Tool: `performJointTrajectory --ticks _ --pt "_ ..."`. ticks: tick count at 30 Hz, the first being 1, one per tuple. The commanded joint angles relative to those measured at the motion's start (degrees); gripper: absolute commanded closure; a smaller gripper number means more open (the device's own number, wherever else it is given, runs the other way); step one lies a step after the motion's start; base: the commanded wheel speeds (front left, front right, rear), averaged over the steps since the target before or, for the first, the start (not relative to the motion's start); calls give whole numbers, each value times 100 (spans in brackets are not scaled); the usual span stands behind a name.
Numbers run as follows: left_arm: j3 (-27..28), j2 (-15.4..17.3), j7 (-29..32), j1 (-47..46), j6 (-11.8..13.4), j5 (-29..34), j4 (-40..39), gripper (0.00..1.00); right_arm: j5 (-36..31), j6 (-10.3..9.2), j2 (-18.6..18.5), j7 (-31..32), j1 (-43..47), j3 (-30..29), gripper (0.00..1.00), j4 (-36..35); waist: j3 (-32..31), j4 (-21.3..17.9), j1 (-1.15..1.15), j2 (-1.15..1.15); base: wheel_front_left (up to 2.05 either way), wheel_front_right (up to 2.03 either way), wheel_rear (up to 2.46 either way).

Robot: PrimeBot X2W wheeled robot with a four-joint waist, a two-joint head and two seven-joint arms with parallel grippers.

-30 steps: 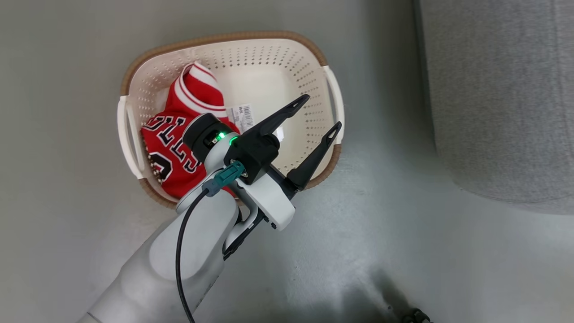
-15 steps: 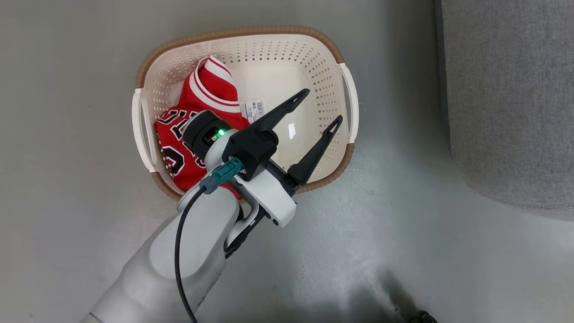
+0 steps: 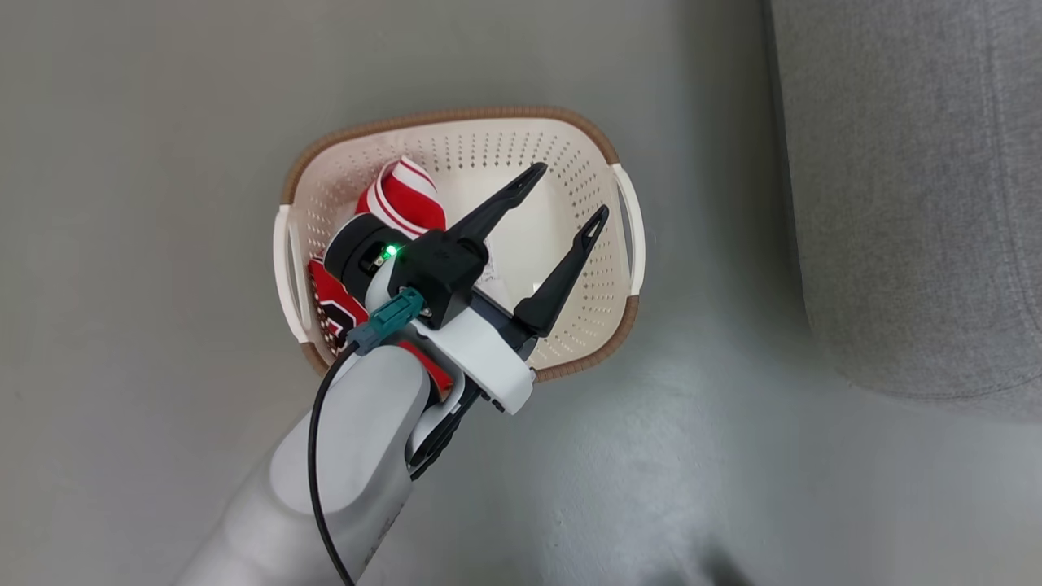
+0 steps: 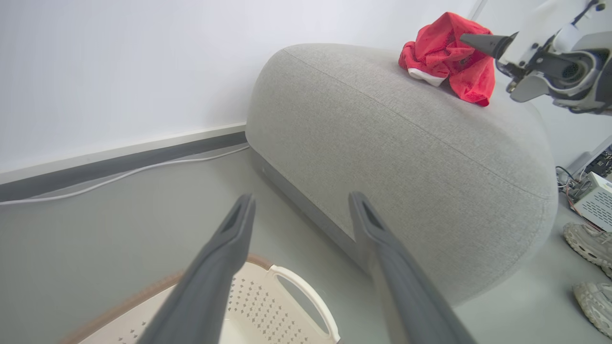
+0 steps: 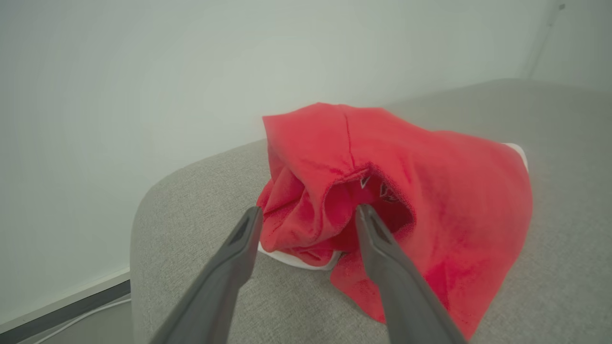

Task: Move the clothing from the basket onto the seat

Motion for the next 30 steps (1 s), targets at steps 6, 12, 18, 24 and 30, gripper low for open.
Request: performJointTrajectory --ticks 6,12,18,24,30 --pt "389 -15 -34 389 -7 -36 -90 0 356 17 -122 -33 686 634 0 -339 -693 158 0 0 0 0 0" --pt "733 -50 -34 751 -7 -8 -15 0 683 17 -99 -33 1195 1415 0 -542 -1286 278 0 0 0 0 0" --pt "1240 -80 -34 1195 -7 60 84 0 1229 17 -113 -33 1773 2198 0 -833 -1892 448 0 0 0 0 0" --pt "1804 -91 -34 1589 -6 167 131 0 1699 17 -199 -33 2280 2708 0 -1053 -2358 607 0 0 0 0 0" --pt "2434 -98 -34 2056 -6 325 148 0 2013 17 -227 -33 2780 3406 0 -1398 -2858 765 0 0 0 0 0"
